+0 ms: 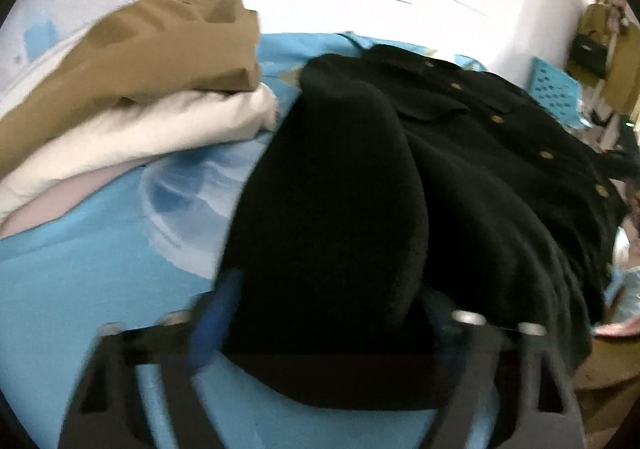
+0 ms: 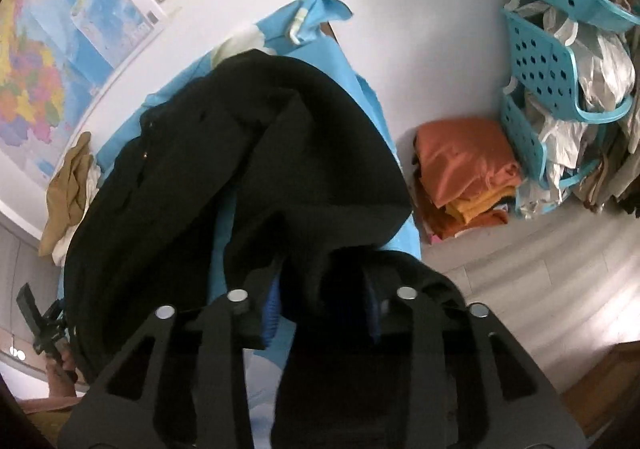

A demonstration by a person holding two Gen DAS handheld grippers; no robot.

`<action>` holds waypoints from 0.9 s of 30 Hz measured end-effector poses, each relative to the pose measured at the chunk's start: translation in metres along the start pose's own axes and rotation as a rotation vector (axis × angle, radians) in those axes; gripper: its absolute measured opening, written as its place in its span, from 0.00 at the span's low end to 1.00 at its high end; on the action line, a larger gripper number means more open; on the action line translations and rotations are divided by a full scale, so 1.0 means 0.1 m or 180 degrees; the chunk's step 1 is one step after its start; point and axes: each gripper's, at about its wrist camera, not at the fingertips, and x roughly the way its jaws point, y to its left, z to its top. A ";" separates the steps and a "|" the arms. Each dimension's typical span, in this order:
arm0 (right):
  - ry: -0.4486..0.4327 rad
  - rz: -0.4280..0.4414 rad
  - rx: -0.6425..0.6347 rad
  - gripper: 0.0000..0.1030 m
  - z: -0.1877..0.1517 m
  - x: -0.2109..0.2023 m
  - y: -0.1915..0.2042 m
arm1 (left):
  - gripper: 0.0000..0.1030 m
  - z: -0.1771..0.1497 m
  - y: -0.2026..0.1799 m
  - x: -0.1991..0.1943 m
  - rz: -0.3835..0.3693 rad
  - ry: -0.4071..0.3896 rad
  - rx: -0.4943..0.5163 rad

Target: Fold large clothes

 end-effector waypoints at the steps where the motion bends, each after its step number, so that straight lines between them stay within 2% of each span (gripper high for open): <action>1: -0.0038 0.0028 -0.0004 0.56 -0.01 -0.04 0.02 | 0.37 0.02 0.00 -0.01 0.0036 -0.0010 -0.0015; 2: -0.0107 0.0034 -0.0019 0.66 -0.02 -0.10 0.06 | 0.14 0.07 -0.01 -0.06 0.0097 -0.0025 -0.0035; 3: -0.0155 0.0010 -0.0055 0.68 -0.02 -0.15 0.10 | 0.06 0.13 -0.01 -0.12 0.0178 -0.0045 -0.0033; 6: -0.0284 -0.0103 -0.0200 0.69 0.00 -0.31 0.19 | 0.06 0.44 0.01 -0.50 0.0527 -0.0339 0.0088; 10: -0.0596 -0.0103 -0.0202 0.74 0.03 -0.57 0.25 | 0.08 0.96 -0.08 -0.99 0.1399 -0.0650 0.0578; 11: -0.0659 -0.0059 -0.0182 0.75 0.02 -0.62 0.26 | 0.14 1.01 -0.12 -1.04 0.1469 -0.0688 0.0688; 12: -0.0686 -0.0006 -0.0177 0.75 0.01 -0.64 0.28 | 0.25 1.05 -0.16 -1.06 0.1545 -0.0709 0.0792; 13: -0.0688 0.0031 -0.0203 0.75 -0.01 -0.64 0.32 | 0.31 1.08 -0.17 -1.02 0.1593 -0.0658 0.0876; 14: -0.0677 0.0038 -0.0245 0.77 -0.03 -0.63 0.36 | 0.43 1.06 -0.16 -0.96 0.1594 -0.0589 0.0890; 16: -0.0620 0.0029 -0.0375 0.78 -0.09 -0.58 0.46 | 0.65 0.99 -0.11 -0.78 0.1512 -0.0381 0.0827; 18: -0.0552 0.0179 -0.0443 0.80 -0.15 -0.54 0.53 | 0.77 0.83 -0.04 -0.55 0.1529 -0.0145 0.0652; 19: -0.0486 0.0279 -0.0475 0.82 -0.18 -0.51 0.56 | 0.77 0.75 -0.05 -0.49 0.1492 -0.0079 0.0592; 20: -0.0442 0.0351 -0.0509 0.83 -0.22 -0.49 0.59 | 0.77 0.65 -0.04 -0.48 0.1283 -0.0065 0.0496; 22: -0.0290 0.0557 -0.0616 0.87 -0.34 -0.44 0.64 | 0.77 0.45 -0.01 -0.57 0.0634 -0.0174 0.0237; 24: -0.0166 0.0665 -0.0696 0.89 -0.47 -0.41 0.68 | 0.82 0.22 -0.01 -0.77 -0.0120 -0.0433 0.0069; 25: -0.0102 0.0737 -0.0719 0.90 -0.53 -0.39 0.68 | 0.83 0.14 -0.03 -0.84 -0.0360 -0.0499 0.0047; 27: 0.0043 0.0905 -0.0752 0.95 -0.69 -0.34 0.68 | 0.88 0.03 -0.12 -0.88 -0.0659 -0.0505 0.0118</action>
